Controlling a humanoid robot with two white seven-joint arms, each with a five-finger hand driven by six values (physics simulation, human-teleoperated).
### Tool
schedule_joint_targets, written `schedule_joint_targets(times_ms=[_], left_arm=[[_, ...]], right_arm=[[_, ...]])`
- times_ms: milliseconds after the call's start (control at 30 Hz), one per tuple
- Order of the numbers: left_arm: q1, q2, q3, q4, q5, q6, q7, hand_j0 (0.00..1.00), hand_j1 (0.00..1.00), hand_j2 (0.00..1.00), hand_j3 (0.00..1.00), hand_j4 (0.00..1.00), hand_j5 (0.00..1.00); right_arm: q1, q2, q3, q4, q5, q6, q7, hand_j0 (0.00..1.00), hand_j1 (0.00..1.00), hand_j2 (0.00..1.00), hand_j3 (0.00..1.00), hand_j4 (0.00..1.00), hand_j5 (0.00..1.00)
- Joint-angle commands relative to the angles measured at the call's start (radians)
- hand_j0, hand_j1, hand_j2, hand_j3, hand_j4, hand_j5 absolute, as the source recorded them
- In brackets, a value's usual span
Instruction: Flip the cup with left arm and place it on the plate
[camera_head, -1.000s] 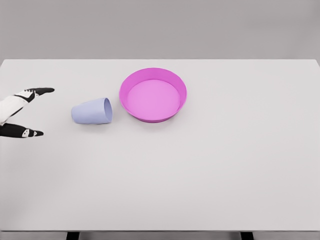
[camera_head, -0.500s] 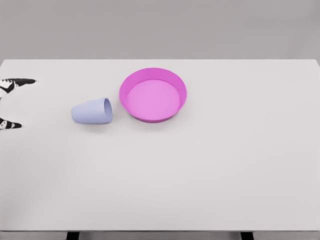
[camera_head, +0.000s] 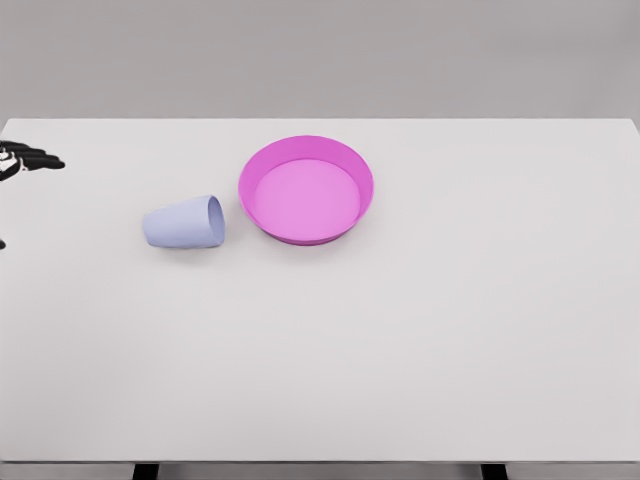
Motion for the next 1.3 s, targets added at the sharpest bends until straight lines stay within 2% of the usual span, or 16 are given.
schedule_joint_targets(times_ms=[0,33,100,167,233,300,333,400,500,533,600,700,867,1067,1167,1267], left_arm=[[-0.014,0.005,-0.045,-0.004,-0.011,0.002,-0.002,1.00,1.00,1.00,1.00,1.00,1.00],[-0.038,0.005,-0.081,-0.002,-0.013,0.025,-0.002,1.00,1.00,1.00,1.00,1.00,1.00],[-0.138,-0.009,-0.204,0.008,-0.013,0.102,-0.002,1.00,1.00,1.00,1.00,1.00,1.00],[-0.270,-0.070,-0.341,0.074,-0.015,0.108,-0.008,1.00,1.00,1.00,1.00,1.00,1.00],[-0.376,-0.119,-0.445,0.146,-0.015,0.108,-0.054,1.00,1.00,1.00,1.00,1.00,1.00],[-0.426,-0.182,-0.494,0.208,-0.021,0.109,-0.086,1.00,1.00,1.00,1.00,1.00,1.00],[-0.433,-0.201,-0.497,0.225,-0.030,0.108,-0.092,1.00,1.00,1.00,1.00,1.00,1.00],[-0.483,-0.270,-0.519,0.278,-0.050,0.108,-0.149,1.00,1.00,1.00,1.00,1.00,1.00],[-0.589,-0.337,-0.628,0.367,-0.050,0.108,-0.171,1.00,1.00,1.00,1.00,1.00,1.00],[-0.606,-0.351,-0.648,0.387,-0.048,0.109,-0.171,1.00,1.00,1.00,1.00,1.00,1.00],[-0.612,-0.386,-0.648,0.430,-0.044,0.131,-0.171,1.00,1.00,1.00,1.00,1.00,1.00],[-0.612,-0.419,-0.646,0.449,-0.013,0.252,-0.171,1.00,1.00,1.00,1.00,1.00,1.00],[-0.627,-0.422,-0.639,0.479,0.016,0.255,-0.171,1.00,1.00,1.00,1.00,1.00,1.00],[-0.626,-0.422,-0.640,0.481,0.019,0.275,-0.171,1.00,1.00,1.00,1.00,1.00,1.00],[-0.608,-0.420,-0.642,0.463,0.091,0.275,-0.171,1.00,1.00,1.00,1.00,1.00,1.00],[-0.601,-0.405,-0.640,0.427,0.096,0.275,-0.171,1.00,1.00,1.00,1.00,1.00,1.00]], right_arm=[[-0.002,0.000,0.000,0.000,0.000,0.000,0.000,1.00,1.00,1.00,1.00,1.00,1.00],[-0.002,0.000,0.000,0.000,0.000,0.000,0.000,1.00,1.00,1.00,1.00,1.00,1.00],[0.000,0.000,0.000,0.000,0.000,0.001,0.000,1.00,1.00,1.00,1.00,1.00,1.00],[0.000,0.000,0.000,0.000,0.000,0.000,0.000,1.00,1.00,1.00,1.00,1.00,1.00],[-0.002,0.000,0.000,0.000,0.000,0.001,0.000,1.00,1.00,1.00,1.00,1.00,1.00],[0.000,0.000,0.000,0.000,0.000,0.000,0.000,1.00,1.00,1.00,1.00,1.00,1.00],[0.000,0.000,0.000,0.000,0.000,0.001,0.000,1.00,1.00,1.00,1.00,1.00,1.00],[-0.002,0.000,0.000,0.000,0.000,0.000,0.000,1.00,1.00,1.00,1.00,1.00,1.00],[0.000,0.000,0.000,0.000,0.000,0.000,0.000,1.00,1.00,1.00,1.00,1.00,1.00],[0.000,0.000,0.000,0.000,0.000,0.000,0.000,1.00,1.00,1.00,1.00,1.00,1.00],[0.000,0.000,0.000,0.000,0.000,0.001,0.000,1.00,1.00,1.00,1.00,1.00,1.00],[-0.002,0.000,0.000,0.000,0.000,0.000,0.000,1.00,1.00,1.00,1.00,1.00,1.00],[-0.002,0.000,0.000,0.000,0.000,0.000,0.000,1.00,1.00,1.00,1.00,1.00,1.00],[0.000,0.000,0.000,0.000,0.000,0.000,0.000,1.00,1.00,1.00,1.00,1.00,1.00],[0.000,0.000,0.000,0.000,0.000,0.000,0.000,1.00,1.00,1.00,1.00,1.00,1.00],[0.000,0.000,0.000,0.000,0.000,0.000,0.000,1.00,1.00,1.00,1.00,1.00,1.00]])
